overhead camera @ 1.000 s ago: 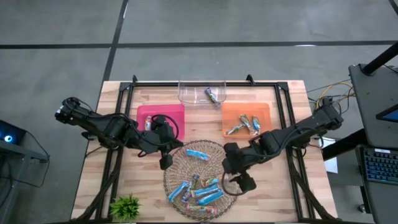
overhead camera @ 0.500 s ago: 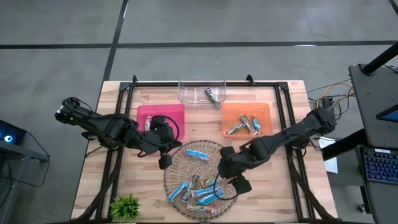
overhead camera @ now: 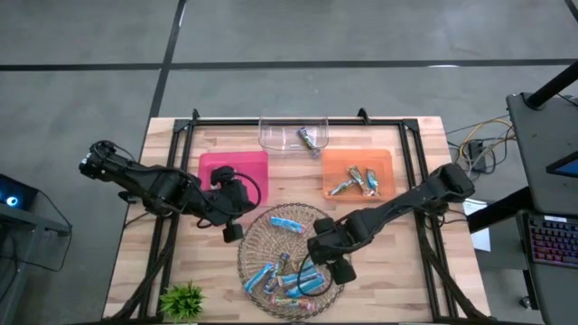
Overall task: Pick and place Granola Bars by type
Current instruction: Put the yellow granola bar into the yellow bin
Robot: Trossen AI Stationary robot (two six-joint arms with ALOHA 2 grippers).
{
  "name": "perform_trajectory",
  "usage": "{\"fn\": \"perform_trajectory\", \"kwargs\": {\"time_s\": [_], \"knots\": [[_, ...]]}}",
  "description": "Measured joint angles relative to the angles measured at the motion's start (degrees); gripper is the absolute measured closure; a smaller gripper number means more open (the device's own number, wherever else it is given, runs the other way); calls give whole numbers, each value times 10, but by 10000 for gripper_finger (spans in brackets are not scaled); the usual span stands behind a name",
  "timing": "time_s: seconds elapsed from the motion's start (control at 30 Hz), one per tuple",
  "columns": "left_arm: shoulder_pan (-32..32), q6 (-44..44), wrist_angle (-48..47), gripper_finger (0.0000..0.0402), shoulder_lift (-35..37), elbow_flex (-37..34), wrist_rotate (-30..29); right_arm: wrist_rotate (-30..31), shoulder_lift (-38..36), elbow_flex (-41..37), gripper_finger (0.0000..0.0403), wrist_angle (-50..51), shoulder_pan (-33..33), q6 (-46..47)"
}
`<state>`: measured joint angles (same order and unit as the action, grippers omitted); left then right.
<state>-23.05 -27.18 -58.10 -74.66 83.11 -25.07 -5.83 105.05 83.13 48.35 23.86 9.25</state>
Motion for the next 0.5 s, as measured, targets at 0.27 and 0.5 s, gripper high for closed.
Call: {"fn": "perform_trajectory", "kwargs": {"time_s": [0.27,0.5], "knots": [[0,-7,-1,401,1,0,-1,40,43,0,172,-5,0,1],[0,-14,-13,401,1,0,-2,45,75,0,172,-8,0,11]]}}
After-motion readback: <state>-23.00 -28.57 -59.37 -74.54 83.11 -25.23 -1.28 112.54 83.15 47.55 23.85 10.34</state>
